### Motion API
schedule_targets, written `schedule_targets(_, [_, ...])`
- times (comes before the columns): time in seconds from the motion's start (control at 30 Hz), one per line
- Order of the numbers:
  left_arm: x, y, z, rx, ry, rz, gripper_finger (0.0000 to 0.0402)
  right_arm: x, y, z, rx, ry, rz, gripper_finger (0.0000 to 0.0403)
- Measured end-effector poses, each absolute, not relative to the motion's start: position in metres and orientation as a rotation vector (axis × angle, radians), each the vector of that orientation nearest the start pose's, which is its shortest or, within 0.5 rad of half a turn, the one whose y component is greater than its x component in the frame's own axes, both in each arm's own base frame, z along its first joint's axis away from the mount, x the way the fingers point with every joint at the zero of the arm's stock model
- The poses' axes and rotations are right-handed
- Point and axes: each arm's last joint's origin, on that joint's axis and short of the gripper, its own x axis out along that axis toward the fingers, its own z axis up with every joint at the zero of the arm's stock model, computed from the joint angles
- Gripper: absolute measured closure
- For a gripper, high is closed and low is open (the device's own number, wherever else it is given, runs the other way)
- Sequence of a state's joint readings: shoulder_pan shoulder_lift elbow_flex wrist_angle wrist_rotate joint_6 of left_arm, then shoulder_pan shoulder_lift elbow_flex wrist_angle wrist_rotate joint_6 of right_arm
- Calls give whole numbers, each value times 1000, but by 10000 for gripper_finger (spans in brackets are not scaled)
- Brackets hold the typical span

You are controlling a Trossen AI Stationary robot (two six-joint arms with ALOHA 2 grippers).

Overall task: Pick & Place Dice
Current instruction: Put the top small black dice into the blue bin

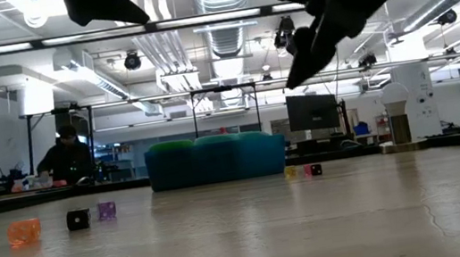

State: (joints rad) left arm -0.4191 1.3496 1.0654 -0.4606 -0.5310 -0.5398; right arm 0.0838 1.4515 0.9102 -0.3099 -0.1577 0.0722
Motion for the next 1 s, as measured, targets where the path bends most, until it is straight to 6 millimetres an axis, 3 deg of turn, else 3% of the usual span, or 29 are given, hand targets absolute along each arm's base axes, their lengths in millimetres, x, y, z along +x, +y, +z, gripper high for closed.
schedule_targets(0.3, [264, -101, 287, -188, 607, 282, 19, 295, 44, 234, 14, 819, 185, 3])
schedule_targets(1.0, [264, -101, 287, -187, 610, 283, 19, 289, 49, 234, 151, 844, 144, 3])
